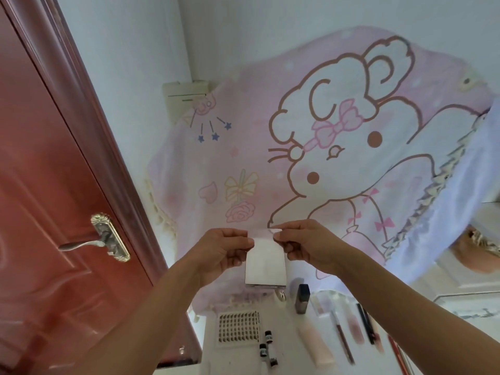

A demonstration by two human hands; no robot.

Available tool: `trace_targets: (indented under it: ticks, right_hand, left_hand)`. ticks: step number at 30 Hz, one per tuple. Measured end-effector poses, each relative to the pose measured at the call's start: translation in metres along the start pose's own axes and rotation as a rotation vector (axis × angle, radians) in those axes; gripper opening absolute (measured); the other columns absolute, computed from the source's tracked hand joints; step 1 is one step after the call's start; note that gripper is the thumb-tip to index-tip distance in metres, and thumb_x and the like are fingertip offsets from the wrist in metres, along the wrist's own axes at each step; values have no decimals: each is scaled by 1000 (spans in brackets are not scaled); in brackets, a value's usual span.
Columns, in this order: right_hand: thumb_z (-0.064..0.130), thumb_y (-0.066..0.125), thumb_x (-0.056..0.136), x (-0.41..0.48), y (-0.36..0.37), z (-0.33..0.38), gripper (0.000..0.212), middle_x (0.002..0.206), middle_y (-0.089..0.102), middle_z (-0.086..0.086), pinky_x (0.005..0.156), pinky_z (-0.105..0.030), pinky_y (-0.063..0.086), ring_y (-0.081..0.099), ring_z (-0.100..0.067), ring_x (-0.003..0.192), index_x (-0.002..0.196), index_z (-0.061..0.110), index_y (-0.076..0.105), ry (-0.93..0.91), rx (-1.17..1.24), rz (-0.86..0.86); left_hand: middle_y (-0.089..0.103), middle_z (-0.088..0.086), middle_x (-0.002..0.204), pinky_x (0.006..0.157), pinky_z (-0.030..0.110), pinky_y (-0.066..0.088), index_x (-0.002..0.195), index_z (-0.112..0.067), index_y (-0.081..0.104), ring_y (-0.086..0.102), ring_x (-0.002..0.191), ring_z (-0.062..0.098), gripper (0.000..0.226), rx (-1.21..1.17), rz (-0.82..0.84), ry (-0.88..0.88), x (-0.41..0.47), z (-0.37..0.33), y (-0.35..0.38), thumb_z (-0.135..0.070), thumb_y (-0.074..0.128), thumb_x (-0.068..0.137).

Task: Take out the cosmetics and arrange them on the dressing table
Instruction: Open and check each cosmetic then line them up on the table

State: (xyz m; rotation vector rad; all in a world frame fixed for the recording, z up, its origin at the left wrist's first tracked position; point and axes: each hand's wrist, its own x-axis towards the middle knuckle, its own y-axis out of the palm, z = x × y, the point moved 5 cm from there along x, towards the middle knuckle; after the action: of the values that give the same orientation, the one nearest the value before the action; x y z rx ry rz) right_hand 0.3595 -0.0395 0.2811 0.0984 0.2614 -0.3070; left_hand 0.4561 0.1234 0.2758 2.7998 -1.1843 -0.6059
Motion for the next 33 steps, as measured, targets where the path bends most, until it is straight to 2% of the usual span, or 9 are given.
trace_targets:
  ticks: [4, 6, 9, 12, 16, 21, 25, 27, 33]
  right_hand:
    - [20, 69, 90, -2, 3, -3, 22, 81, 68, -5, 60, -24, 52, 60, -15, 69, 106, 5, 72, -18, -11, -42]
    - [28, 69, 89, -6, 3, -9, 27, 83, 70, -2, 62, -26, 54, 65, -16, 75, 105, 7, 71, 9, -32, -27]
    - [22, 68, 91, -11, 7, -18, 27, 89, 74, -10, 62, -26, 55, 69, -20, 74, 107, 0, 68, 61, -24, 62]
    - [11, 65, 92, -12, 3, -18, 23, 79, 68, -14, 54, -22, 52, 60, -15, 60, 106, -6, 68, 74, 29, 78]
    - [10, 61, 88, -12, -1, -14, 30, 67, 56, -8, 45, -17, 47, 50, -10, 50, 111, -11, 64, 190, 251, 189]
    - [16, 56, 88, -14, 3, -14, 19, 65, 55, -8, 44, -17, 47, 50, -10, 49, 86, 0, 67, 272, 401, 280]
    - [40, 64, 82, -13, -3, -1, 43, 97, 72, -13, 68, -28, 56, 70, -24, 82, 110, 8, 69, 62, -50, 143]
    - [47, 65, 80, -13, -3, 10, 46, 108, 72, -8, 82, -32, 57, 68, -24, 100, 114, 17, 70, -57, -254, 120]
    - [29, 78, 80, -14, 11, 27, 12, 81, 70, -9, 70, -33, 46, 56, -17, 70, 92, 29, 80, -302, -512, 97]
  left_hand:
    - [61, 9, 64, 47, 22, 43, 92, 2, 66, 50, 49, 14, 14, -45, -48, -1, 0, 1, 1, 9, 65, 81]
    - [60, 9, 63, 44, 22, 45, 96, 0, 62, 51, 47, 15, 18, -142, -108, 9, 0, 3, -1, 10, 63, 81]
    - [61, 11, 63, 44, 23, 48, 106, -2, 60, 54, 50, 20, 26, -253, -159, 26, 0, 4, -6, 10, 61, 83]
    - [65, 14, 73, 51, 26, 52, 117, 1, 58, 60, 58, 22, 36, -207, -70, 51, -3, 2, -6, 7, 65, 81]
    - [65, 15, 105, 73, 30, 57, 120, 0, 60, 66, 89, 24, 49, -157, 91, 123, -7, -8, -9, -2, 71, 72]
    - [61, 25, 111, 81, 33, 56, 107, 5, 67, 64, 97, 32, 45, -167, 189, 183, -9, -12, -7, 5, 81, 65]
    - [67, 25, 101, 87, 35, 57, 102, 7, 67, 67, 94, 35, 38, -143, 54, 236, -9, -9, -13, 6, 73, 64]
    - [68, 26, 101, 89, 36, 56, 101, 6, 67, 67, 93, 35, 39, -123, 22, 246, -9, -9, -14, 4, 72, 63]
    - [66, 29, 107, 96, 39, 53, 106, 6, 65, 66, 99, 37, 43, -82, 22, 239, -11, -9, -12, 2, 73, 64]
